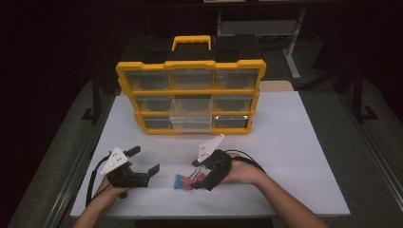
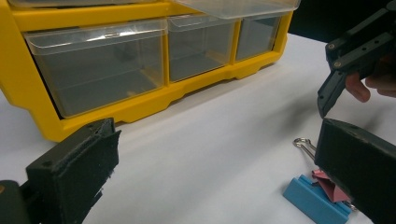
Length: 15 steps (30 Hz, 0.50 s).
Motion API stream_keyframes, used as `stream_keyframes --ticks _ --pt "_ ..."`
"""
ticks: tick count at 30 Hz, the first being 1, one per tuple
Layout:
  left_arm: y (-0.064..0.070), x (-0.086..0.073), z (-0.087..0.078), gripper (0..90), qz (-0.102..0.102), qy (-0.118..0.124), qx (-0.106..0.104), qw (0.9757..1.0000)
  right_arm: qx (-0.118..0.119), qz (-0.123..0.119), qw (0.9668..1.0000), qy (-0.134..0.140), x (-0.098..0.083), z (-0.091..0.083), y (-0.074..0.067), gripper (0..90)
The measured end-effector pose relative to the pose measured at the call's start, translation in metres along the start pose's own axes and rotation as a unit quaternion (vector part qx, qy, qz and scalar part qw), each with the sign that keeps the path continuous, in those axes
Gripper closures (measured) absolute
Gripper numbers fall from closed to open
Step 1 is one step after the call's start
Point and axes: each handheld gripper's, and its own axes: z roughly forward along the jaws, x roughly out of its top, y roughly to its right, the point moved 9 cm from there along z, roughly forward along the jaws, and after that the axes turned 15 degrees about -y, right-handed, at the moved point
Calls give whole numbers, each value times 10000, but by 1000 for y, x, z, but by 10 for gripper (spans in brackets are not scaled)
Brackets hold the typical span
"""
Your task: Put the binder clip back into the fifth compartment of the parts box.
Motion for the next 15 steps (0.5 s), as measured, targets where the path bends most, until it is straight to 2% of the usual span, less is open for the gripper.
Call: stream_keyframes --ticks 3,4,11,12,13,15 --pt "0 0 0 0 20 -2 -4 10000 65 16 10000 -43 2 3 -2 223" --pt "0 0 0 0 22 -2 -8 10000 84 -66 9999 -64 4 6 -2 228" --pt "0 0 0 0 2 -5 -13 10000 159 -148 9996 -176 6 18 -1 242" --pt "0 0 0 0 5 -4 -16 10000 182 -143 9995 -200 6 19 -1 243" --pt "1 0 0 0 14 -7 -21 10000 232 -38 9993 -299 5 20 -3 249" --pt "0 0 0 0 59 -15 -14 10000 270 -30 9991 -340 5 24 -3 261"
